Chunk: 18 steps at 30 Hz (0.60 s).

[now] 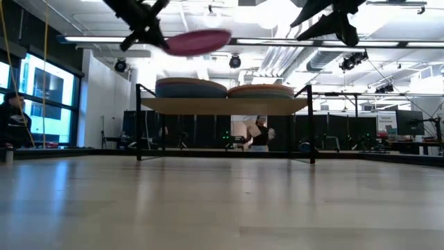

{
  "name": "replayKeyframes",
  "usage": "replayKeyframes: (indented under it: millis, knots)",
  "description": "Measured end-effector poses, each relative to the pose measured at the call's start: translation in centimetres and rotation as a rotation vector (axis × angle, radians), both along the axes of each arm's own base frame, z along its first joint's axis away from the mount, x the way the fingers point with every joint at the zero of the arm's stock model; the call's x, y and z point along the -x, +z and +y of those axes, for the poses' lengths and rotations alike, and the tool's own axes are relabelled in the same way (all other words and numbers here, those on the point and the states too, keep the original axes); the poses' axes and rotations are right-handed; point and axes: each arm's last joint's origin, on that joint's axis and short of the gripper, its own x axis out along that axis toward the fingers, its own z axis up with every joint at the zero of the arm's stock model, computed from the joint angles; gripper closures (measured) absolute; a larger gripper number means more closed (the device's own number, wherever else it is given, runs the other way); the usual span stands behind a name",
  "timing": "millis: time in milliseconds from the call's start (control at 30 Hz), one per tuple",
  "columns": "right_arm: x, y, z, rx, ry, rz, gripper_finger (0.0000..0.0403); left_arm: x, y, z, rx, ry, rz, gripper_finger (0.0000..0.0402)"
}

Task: Place and stack plates onto a shelf
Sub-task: Stack the pink plate into the light gray plate on the shelf

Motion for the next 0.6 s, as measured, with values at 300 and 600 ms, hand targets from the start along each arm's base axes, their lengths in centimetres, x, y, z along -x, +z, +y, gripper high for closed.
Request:
replayKeyframes:
  millis: [300, 600]
  knots:
    - [0.1, -0.1, -0.4, 0.03, -0.06, 0.01, 0.0273, -0.4, -2.7, 2.9, 0.103, -0.008, 0.092, 0.0394]
    - [0.1, -0.1, -0.7, 0.029, -0.077, 0.009, 0.0273, -0.7, -4.4, 4.1, 0.164, 0.012, 0.156, 0.0394]
